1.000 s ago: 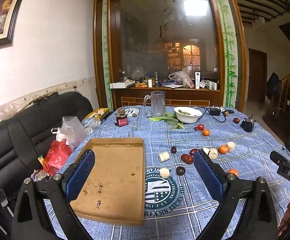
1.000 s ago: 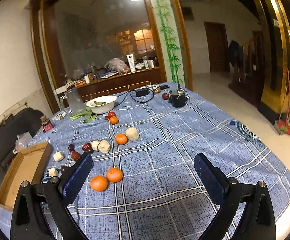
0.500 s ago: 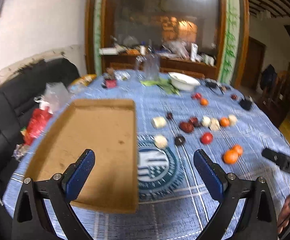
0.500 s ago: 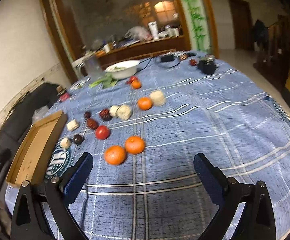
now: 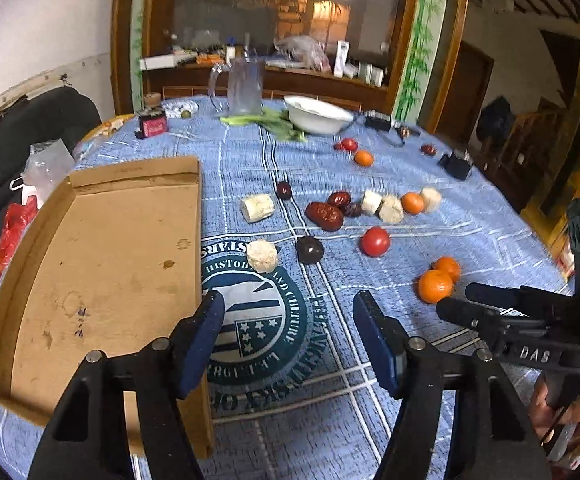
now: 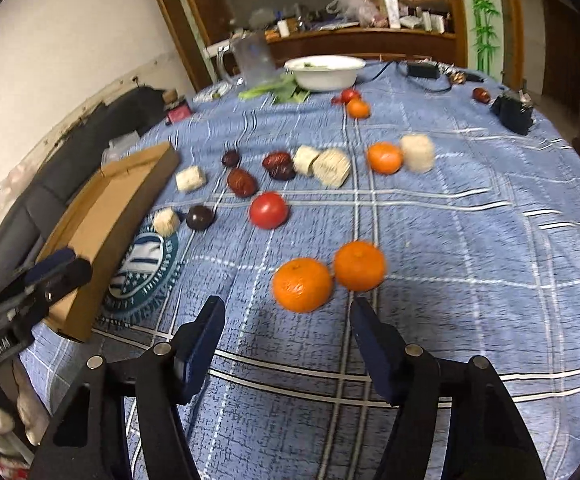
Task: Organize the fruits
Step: 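Grasp the dark round fruit with the left tool while the right tool grasps an orange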
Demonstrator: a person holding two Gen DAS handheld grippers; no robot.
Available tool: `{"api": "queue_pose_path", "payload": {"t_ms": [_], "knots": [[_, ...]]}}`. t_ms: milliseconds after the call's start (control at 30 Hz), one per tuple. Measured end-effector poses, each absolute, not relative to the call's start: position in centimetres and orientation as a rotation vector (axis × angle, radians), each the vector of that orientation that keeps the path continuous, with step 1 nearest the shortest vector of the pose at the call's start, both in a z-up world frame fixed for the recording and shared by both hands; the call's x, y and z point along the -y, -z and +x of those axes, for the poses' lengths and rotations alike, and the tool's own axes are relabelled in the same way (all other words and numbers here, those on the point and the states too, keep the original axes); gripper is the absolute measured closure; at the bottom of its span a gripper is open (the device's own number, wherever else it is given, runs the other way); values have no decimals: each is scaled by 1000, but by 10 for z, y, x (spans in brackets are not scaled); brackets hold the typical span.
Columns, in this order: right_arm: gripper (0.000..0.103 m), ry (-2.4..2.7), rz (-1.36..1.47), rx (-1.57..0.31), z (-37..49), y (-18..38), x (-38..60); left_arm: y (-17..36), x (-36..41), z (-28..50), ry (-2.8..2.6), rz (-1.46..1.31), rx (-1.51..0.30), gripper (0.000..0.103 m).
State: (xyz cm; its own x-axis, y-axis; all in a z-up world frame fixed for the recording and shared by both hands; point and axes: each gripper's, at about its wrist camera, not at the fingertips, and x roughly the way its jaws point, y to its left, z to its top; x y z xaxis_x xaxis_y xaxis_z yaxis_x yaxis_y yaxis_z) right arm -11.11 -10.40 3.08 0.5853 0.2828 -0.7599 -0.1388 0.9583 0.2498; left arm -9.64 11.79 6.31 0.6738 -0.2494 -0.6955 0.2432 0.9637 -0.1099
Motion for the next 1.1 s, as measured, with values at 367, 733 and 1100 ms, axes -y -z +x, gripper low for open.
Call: {"api": "queue_pose_path", "payload": {"t_ms": [367,733,1100], "knots": [[34,-218,130,-978,-81,-17,92,-24,-102,-49,293,27,-958,41],[65,-197,132,-964,-80,-17,96,-28,-122,-57,292,-38,-932,91],[64,-248,201,-937,-95,-21,97,-39,-95,-31,286,101,-917,90]]}}
